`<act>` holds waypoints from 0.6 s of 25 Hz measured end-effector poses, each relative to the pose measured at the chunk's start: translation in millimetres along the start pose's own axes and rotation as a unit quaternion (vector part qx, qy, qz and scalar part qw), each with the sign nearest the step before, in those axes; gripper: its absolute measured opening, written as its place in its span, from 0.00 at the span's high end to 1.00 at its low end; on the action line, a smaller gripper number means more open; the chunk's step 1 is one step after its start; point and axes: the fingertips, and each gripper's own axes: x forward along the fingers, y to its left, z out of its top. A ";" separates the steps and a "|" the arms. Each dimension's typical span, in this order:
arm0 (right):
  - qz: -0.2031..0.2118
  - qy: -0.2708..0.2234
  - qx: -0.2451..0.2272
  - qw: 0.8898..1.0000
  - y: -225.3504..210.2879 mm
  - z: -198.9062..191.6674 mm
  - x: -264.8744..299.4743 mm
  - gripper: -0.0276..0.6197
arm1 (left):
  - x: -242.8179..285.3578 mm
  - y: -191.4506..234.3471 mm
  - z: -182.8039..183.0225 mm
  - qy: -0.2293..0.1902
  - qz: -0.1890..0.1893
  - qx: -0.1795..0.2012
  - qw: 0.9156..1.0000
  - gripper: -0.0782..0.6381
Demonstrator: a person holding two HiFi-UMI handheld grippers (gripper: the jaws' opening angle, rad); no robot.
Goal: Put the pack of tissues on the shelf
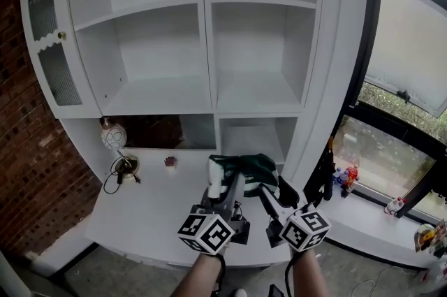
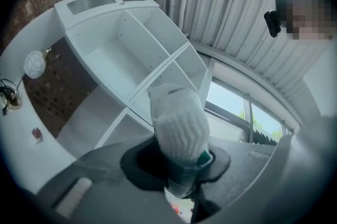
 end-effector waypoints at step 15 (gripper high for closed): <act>0.019 -0.016 0.003 1.000 21.3 5.3 29.3 0.86 | 16.9 35.2 8.6 0.032 -0.051 -0.156 0.986 0.75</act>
